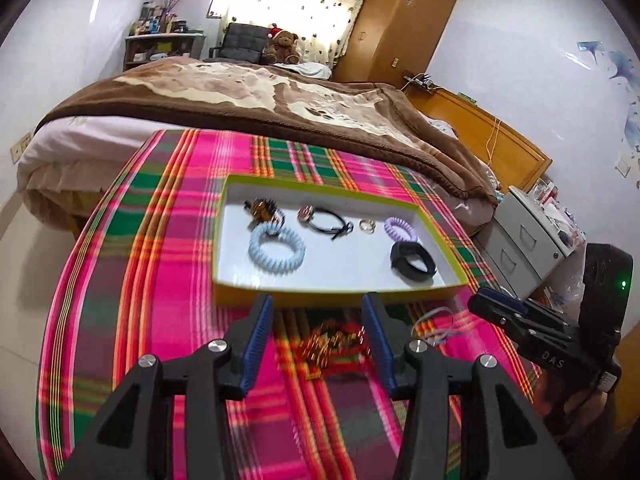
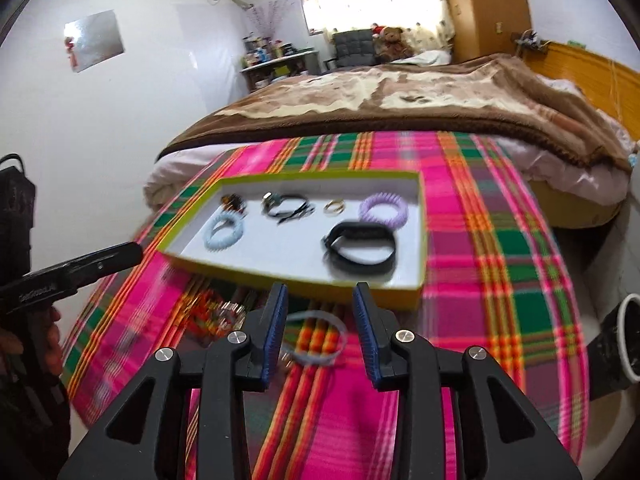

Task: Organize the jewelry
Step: 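Withdraw both tools and grasp the grey flower-charm hair tie with the right tool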

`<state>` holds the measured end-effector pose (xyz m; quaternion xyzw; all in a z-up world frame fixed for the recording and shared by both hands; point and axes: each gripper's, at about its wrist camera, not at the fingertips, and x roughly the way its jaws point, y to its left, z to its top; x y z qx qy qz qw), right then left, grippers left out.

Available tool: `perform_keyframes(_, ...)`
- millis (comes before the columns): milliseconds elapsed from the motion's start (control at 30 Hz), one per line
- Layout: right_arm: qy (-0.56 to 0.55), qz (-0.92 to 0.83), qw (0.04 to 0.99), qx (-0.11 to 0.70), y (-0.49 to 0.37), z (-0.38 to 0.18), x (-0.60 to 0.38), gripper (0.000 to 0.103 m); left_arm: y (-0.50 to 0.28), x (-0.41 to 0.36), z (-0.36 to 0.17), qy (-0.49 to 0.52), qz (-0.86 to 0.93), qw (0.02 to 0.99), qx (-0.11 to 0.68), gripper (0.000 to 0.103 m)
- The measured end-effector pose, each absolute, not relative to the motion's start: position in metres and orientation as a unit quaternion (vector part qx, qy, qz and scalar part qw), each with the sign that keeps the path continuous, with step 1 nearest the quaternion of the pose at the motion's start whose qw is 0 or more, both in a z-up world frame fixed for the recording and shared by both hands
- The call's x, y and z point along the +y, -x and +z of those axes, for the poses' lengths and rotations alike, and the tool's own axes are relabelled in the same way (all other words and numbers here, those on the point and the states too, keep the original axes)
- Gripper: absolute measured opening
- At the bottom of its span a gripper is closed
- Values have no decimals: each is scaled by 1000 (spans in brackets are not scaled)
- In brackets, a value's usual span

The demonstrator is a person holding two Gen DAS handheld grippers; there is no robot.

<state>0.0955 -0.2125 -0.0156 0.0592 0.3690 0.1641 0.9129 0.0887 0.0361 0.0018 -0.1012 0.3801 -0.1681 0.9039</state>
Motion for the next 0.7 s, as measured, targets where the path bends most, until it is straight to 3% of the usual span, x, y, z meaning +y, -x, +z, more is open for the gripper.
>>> perform_keyframes(367,-7,230,898,375,-64,-35,-189,35,-64,50,-14,118,-156,899,391,48)
perform_keyframes(700,38,232,882,409,-93,-49,-165,35,-56,58,-21,129,-150,896,399,48)
